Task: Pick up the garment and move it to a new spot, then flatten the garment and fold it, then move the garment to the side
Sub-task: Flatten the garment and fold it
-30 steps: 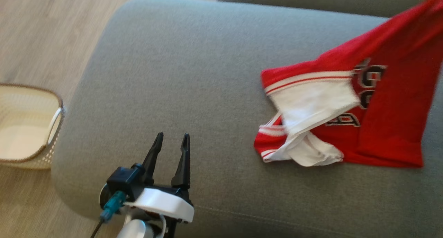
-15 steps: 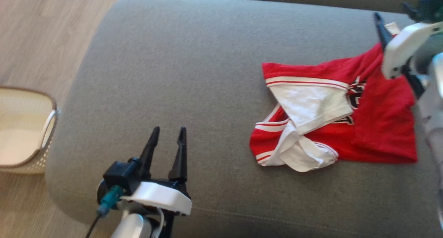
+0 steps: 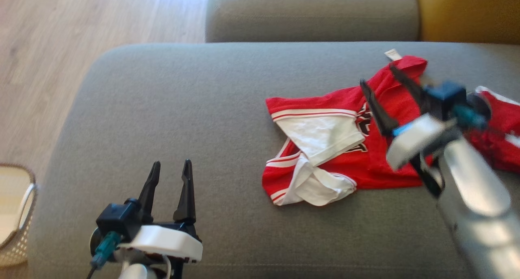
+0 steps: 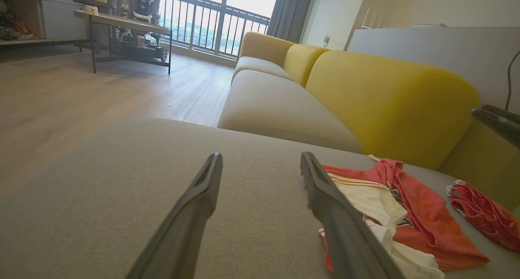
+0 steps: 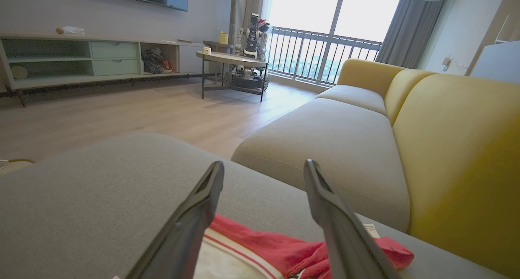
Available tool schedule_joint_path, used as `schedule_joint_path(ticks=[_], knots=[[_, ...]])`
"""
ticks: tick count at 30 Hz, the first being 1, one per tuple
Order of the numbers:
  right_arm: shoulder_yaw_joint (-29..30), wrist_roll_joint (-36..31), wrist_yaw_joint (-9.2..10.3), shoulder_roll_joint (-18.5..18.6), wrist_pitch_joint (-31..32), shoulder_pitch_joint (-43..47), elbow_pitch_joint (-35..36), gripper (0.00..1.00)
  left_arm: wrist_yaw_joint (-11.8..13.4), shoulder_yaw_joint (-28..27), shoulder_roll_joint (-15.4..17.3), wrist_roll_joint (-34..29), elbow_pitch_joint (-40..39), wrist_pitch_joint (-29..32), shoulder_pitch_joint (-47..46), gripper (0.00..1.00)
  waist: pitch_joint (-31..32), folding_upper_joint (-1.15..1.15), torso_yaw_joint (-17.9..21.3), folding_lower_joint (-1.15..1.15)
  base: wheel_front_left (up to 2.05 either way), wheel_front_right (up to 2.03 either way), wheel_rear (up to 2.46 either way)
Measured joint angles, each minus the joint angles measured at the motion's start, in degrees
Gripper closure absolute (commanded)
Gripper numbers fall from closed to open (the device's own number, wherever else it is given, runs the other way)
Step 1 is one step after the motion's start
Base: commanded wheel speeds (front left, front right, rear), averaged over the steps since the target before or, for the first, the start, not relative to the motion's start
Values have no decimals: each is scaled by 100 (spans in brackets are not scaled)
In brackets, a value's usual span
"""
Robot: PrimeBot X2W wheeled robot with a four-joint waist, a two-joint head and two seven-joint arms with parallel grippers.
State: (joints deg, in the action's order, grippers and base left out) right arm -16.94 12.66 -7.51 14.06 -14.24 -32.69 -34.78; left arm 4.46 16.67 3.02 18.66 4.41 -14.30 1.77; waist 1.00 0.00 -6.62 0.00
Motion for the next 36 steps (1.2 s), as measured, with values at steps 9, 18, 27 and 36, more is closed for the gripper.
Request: schedule_joint_path(ticks=[9, 18, 27, 36], knots=[[1145, -310, 0, -631, -13, 2302, 1599, 0, -45, -54, 0, -35, -41, 0, 98, 0, 196, 0, 211, 0, 0, 0, 0], [1492, -820, 0, -1009, 168, 3331, 2260, 0, -77, -46, 1, -33, 67, 0, 297, 0, 178, 0, 299, 0, 0, 0, 0], [1500, -964, 0, -1057, 366, 3321, 2439, 0, -94, 33, 1, -33, 85, 0, 277, 0, 173, 0, 215, 0, 0, 0, 0], [1171, -913, 0, -1031, 740, 3010, 2181, 0, -129, 236, 2, -33, 143, 0, 271, 0, 80, 0, -89, 0, 0, 0, 0]])
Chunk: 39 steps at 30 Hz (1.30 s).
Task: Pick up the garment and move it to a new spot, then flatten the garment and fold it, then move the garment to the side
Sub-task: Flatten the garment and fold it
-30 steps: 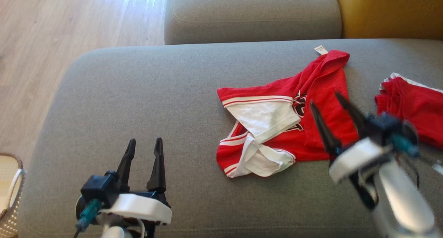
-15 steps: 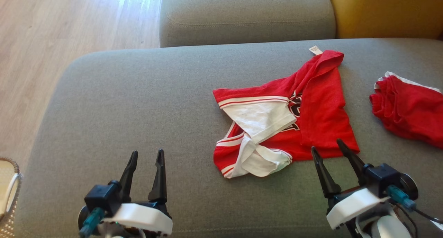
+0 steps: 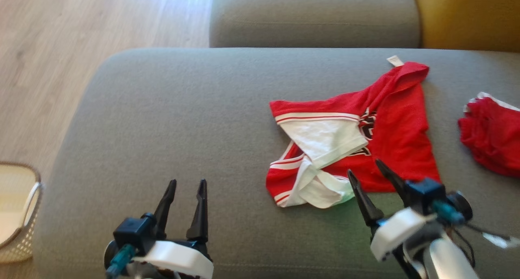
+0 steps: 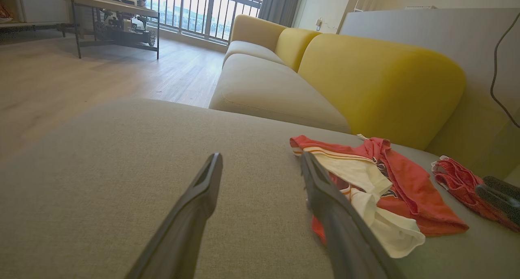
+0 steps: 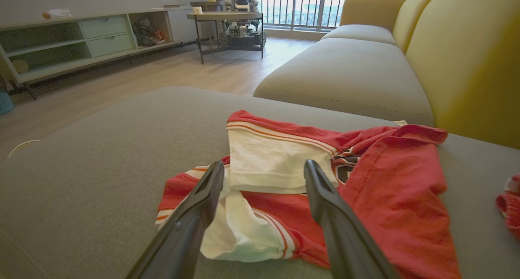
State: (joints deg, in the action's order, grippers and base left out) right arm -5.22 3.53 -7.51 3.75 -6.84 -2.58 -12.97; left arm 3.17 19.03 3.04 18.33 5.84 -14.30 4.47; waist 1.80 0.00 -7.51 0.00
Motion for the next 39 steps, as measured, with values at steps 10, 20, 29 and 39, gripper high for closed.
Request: schedule_joint_path(ticks=[10, 20, 29, 39], knots=[[476, 40, 0, 53, 632, -1178, -1291, 0, 136, 393, 0, 108, 8, 0, -261, 0, -446, 0, -572, 1, 0, 0, 0], [704, 176, 0, 159, 733, -1949, -2607, 0, 244, 601, -1, 199, 1, 0, -420, 0, -855, 0, -1151, 1, 0, 0, 0], [609, 274, 0, 234, 557, -2225, -3187, 100, 298, 676, -1, 198, -11, 0, -421, 0, -947, 0, -1291, 1, 0, 0, 0], [589, 224, 0, 247, 227, -2527, -2730, 100, 334, 648, -1, 200, -4, 0, -418, 0, -697, 0, -1197, 0, 0, 0, 0]])
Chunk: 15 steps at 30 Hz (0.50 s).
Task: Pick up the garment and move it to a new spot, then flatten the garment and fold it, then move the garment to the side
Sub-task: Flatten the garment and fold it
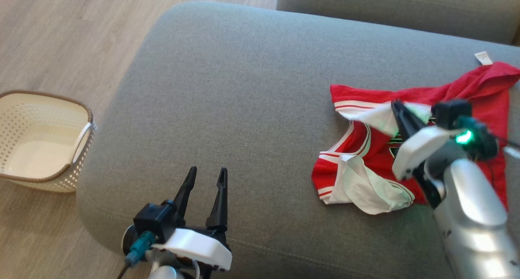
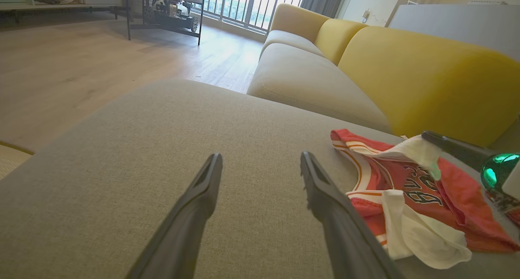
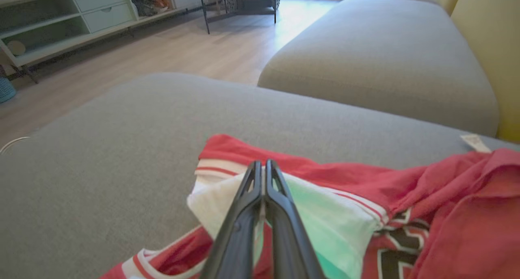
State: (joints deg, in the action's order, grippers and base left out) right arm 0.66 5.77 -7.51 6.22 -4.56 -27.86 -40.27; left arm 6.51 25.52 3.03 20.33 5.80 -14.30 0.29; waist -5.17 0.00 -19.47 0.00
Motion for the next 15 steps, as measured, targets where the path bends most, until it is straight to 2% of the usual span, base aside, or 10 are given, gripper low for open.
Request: schedule_joint_path(ticks=[3, 7, 13, 14, 15], knots=[[-66, -91, 0, 105, 163, -297, 288, 100, -10, 27, 1, 76, 0, 0, 2, 0, 46, 0, -73, 0, 0, 0, 0], [-245, -237, 0, 353, 392, -967, 263, 100, -46, 145, 1, 164, -5, 0, 1, 0, -30, 0, -263, 0, 0, 0, 0], [-123, -432, 0, 643, 389, -2461, -555, 100, -29, 353, -1, 263, -44, 0, -77, 0, -233, 0, -704, 0, 0, 0, 0], [-70, -469, 0, 642, 347, -2702, -746, 43, 18, 352, 1, 264, -77, 0, -77, 0, -285, 0, -761, 0, 0, 0, 0], [-60, -526, 0, 641, 320, -2952, -958, 0, 57, 348, 4, 280, -109, 0, -77, 0, -351, 0, -806, 0, 0, 0, 0]])
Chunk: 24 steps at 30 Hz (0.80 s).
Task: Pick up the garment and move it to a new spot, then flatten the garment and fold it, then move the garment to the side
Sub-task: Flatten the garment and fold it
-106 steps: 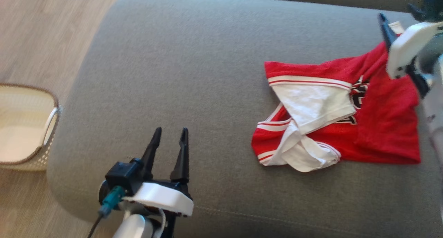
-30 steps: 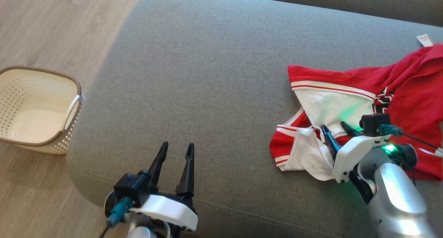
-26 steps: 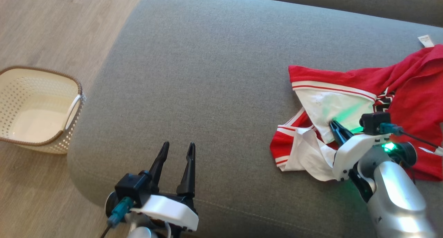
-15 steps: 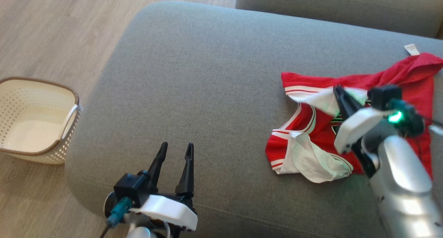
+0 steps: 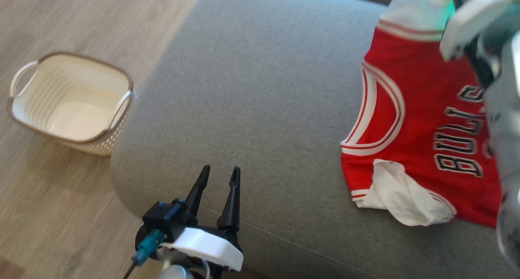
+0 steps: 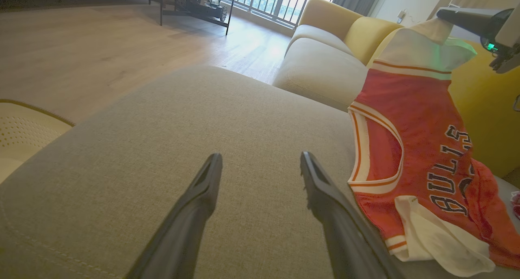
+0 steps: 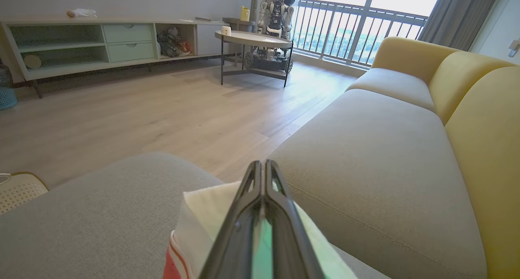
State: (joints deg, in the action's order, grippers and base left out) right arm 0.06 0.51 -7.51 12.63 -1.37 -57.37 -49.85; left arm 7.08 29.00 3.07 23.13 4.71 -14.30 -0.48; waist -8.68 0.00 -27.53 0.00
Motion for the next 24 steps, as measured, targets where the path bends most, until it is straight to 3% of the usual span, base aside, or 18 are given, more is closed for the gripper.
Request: schedule_joint_path(ticks=[4, 9, 18, 24], knots=[[37, -549, 0, 56, 13, -605, -900, 0, 88, 14, -4, 74, -105, 0, -7, 0, -200, 0, -148, 1, 0, 0, 0], [142, -978, 0, 69, -51, -647, -1602, 0, 131, 19, -4, 74, -99, 0, -9, 0, -187, 0, -160, 1, 0, 0, 0], [224, -862, 0, -116, -1062, -376, -1840, 0, 40, -287, -4, -30, -10, 0, -48, 0, 133, 0, 324, 0, 0, 0, 0], [107, -387, 0, -385, -1283, 399, -1416, 0, -53, -686, -3, -112, -14, 0, -60, 0, 401, 0, 917, 0, 0, 0, 0]])
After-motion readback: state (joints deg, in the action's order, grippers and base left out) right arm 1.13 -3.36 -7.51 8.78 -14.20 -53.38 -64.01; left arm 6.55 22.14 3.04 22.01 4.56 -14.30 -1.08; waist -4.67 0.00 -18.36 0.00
